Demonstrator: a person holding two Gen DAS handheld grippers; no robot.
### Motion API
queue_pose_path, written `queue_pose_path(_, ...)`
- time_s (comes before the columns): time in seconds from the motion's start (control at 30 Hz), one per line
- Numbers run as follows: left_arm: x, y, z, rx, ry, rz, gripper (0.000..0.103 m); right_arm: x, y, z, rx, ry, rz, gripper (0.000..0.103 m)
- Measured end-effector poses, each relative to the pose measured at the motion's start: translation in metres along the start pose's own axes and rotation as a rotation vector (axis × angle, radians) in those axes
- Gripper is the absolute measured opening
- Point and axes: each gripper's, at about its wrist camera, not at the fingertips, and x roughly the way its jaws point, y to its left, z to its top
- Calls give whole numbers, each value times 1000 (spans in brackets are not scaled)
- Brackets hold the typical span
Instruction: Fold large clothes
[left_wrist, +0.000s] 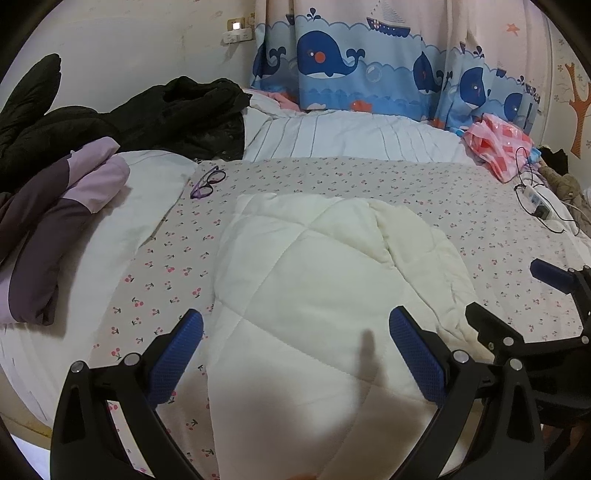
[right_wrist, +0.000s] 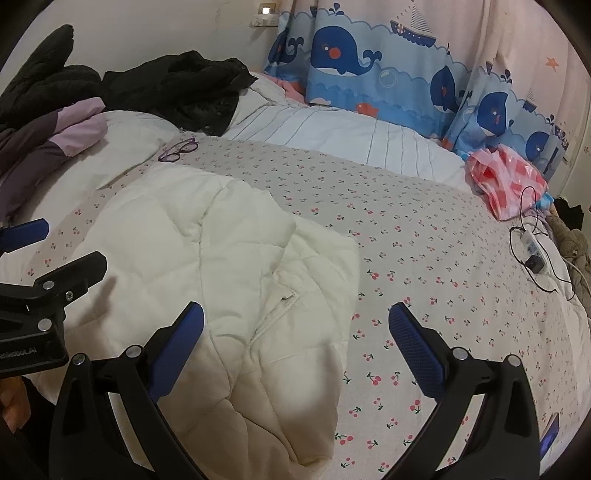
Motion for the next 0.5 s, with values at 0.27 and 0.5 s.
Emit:
queue_pose_path(0.27, 0, 2, 0, -3, -3, 12, 96, -3, 4, 0, -24, -19, -1, 97)
queue_pose_path(0.5, -1, 3, 0, -6, -4, 22, 96, -6, 5, 1, -35, -34, -6, 97)
